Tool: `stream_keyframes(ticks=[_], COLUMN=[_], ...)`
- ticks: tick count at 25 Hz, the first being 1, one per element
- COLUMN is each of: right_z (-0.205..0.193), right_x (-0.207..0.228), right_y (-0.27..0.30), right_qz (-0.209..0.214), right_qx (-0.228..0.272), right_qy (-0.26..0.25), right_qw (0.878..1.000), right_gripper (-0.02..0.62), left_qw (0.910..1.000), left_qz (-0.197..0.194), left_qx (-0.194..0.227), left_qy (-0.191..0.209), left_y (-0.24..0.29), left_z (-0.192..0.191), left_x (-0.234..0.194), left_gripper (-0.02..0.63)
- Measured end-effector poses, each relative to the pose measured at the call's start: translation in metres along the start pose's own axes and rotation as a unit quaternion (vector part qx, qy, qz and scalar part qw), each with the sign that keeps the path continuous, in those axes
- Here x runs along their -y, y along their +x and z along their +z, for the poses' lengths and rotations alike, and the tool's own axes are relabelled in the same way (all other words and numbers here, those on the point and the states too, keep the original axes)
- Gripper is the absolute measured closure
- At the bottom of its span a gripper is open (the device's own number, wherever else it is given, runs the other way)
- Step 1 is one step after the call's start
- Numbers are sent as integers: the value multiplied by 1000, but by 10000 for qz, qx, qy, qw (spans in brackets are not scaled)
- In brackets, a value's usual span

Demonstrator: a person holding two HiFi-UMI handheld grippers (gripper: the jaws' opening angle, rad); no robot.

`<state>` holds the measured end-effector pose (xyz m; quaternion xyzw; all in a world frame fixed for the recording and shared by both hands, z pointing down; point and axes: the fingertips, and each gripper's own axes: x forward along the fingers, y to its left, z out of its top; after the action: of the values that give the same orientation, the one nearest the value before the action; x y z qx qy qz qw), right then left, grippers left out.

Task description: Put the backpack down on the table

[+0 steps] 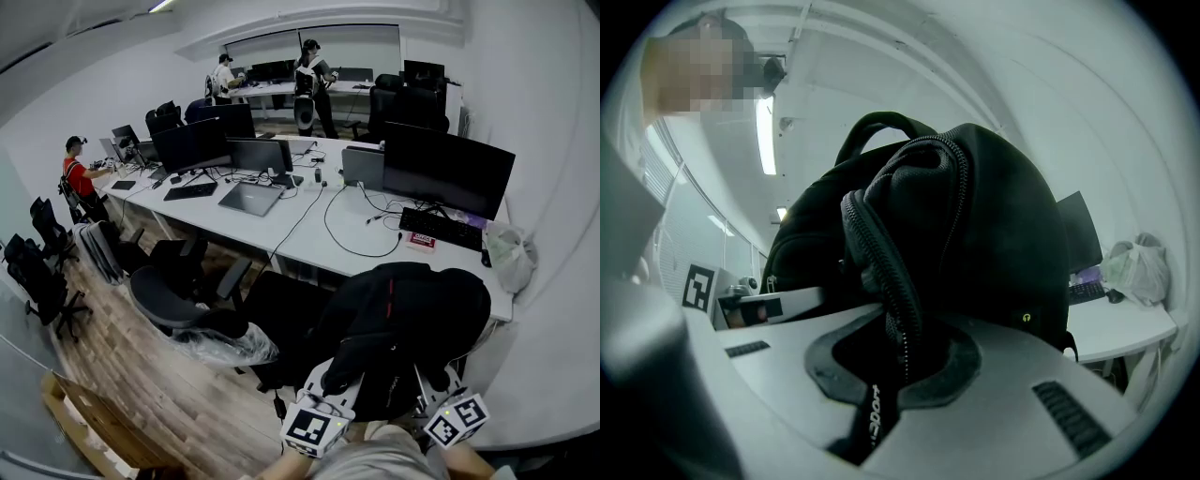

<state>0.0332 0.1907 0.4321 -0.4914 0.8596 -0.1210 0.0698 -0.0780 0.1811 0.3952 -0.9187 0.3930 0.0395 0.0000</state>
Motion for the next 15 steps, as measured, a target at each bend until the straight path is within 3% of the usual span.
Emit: stream_keyframes(ticks=[15], right_z=[20], right_x=[79], right_y=[69], right_qz=[304], right_qx=[-76], right_qy=[28], right_qw=[9995], right_gripper=[566], left_qw=[9995], left_qz=[321], left_qx=[-67], left_qy=[-45], left_y=[92], left_z=[-8], left_x=[-40], left_gripper=[569])
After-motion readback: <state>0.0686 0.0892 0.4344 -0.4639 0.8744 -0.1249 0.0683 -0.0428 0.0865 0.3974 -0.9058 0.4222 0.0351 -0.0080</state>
